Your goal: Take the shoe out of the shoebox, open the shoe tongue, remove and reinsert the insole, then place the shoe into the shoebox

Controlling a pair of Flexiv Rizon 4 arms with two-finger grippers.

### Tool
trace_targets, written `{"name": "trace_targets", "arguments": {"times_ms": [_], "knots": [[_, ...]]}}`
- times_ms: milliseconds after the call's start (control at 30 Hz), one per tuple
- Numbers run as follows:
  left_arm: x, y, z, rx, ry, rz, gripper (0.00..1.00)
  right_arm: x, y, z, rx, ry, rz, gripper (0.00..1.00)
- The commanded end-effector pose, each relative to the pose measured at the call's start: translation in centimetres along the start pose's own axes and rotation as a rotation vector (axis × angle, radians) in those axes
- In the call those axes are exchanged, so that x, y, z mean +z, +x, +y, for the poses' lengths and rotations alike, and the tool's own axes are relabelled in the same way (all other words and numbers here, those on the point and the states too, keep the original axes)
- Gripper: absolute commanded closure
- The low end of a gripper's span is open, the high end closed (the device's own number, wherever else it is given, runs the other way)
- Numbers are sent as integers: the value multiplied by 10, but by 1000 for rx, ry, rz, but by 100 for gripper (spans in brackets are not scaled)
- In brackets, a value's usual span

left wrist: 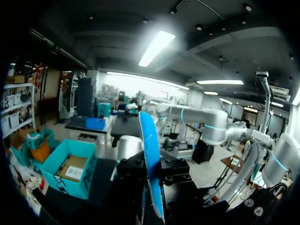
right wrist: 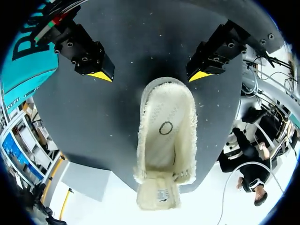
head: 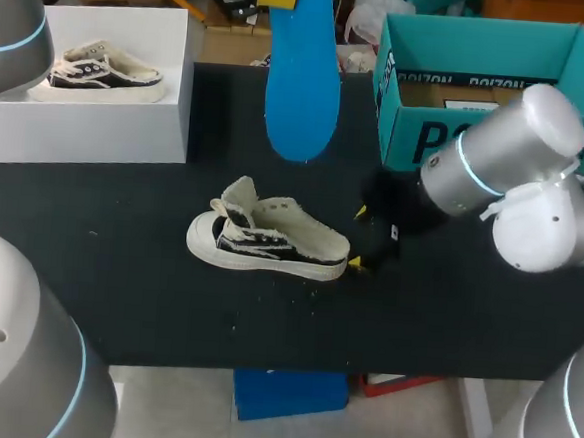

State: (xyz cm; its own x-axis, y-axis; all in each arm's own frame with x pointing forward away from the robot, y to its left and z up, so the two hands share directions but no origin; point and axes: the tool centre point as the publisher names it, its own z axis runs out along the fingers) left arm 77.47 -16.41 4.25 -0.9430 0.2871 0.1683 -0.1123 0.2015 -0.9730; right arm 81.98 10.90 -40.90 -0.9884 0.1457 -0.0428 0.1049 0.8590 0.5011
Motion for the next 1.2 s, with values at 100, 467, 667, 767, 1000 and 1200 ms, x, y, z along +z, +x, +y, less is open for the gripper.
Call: {"name": "trace_targets", "arguments": {"times_ms": [100,467,667,767,1000,1200], "knots": [[0,-1,0,-1,-3,0,100,-13,-11,18,34,439,8,0],[0,-1,0,-1,-3,0,100,10,-24,32,73,545,58,0],[0,-1,0,-1,-3,0,100,23,-30,39,69,517,82,0],[0,-1,0,-1,-3,0,100,25,-31,43,58,523,88,0],[0,-1,0,-1,-3,0,100,26,-29,53,48,579,117,0],[0,-1,0,-1,-3,0,100,25,-28,64,39,615,129,0]]}}
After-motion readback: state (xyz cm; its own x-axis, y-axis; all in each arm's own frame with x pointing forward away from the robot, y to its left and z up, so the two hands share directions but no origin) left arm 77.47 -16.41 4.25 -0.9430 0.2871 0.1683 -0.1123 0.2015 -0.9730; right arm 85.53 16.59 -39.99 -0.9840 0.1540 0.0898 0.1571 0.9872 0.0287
